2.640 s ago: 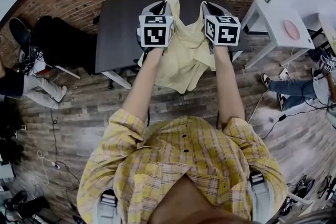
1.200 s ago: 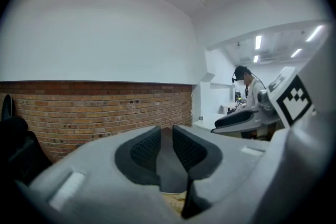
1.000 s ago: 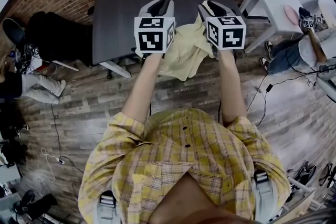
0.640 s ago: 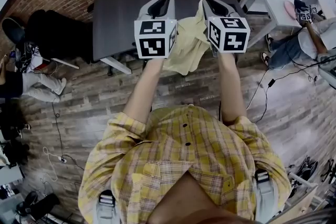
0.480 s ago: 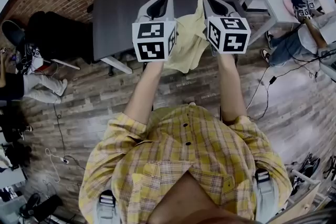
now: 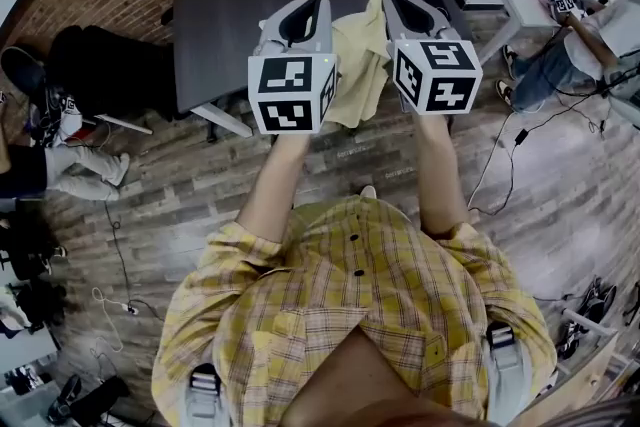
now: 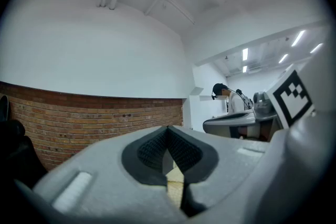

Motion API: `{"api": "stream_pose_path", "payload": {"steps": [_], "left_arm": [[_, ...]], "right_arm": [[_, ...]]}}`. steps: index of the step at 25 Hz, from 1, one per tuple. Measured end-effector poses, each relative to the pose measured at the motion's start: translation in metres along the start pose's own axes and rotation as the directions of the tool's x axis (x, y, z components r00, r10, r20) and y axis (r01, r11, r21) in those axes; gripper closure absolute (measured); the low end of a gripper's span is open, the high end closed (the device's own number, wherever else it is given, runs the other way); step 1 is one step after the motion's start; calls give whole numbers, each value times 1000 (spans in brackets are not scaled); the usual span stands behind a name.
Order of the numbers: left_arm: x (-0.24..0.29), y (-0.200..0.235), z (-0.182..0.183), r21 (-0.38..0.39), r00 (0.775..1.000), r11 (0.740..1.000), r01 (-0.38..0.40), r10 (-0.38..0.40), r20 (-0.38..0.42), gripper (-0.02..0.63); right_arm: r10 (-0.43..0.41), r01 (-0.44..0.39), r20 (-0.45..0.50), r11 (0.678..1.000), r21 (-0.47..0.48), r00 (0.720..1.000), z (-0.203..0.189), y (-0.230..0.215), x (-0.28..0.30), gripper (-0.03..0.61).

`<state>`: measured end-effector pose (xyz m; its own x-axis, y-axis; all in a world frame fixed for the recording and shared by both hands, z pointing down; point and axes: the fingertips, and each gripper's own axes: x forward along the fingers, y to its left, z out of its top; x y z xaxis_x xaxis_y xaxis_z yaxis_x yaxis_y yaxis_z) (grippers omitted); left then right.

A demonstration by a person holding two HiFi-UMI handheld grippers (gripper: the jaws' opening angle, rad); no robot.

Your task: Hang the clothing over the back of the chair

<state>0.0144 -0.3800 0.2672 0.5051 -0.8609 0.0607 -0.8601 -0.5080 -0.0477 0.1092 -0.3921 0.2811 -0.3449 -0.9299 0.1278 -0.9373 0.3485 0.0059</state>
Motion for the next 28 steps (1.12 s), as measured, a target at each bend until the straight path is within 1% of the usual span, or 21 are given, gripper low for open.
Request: {"api": "stream_pose_path", "payload": {"steps": [4,8,20,28], "left_arm": [[-14,-11,1,2,1000,1000,4,-4,13,612],[-24,-12,0,-8,999,1000,0,0,35,614],[-51,-44,-4,-4,998,1000,15,-14,62,614],[-68,-47,-17,-6,998,1000,-9,9,64,614]], "right_arm": [[6,-7,26,1000,13,1000,0,7,-19,574],[8,-9,54,1000,18,999,0,17,-27,574],[-1,0,87,1000,4,996,-7,31,-67,572],[-7,7,106,1000,-2,994,-15,40,-81,572]]}}
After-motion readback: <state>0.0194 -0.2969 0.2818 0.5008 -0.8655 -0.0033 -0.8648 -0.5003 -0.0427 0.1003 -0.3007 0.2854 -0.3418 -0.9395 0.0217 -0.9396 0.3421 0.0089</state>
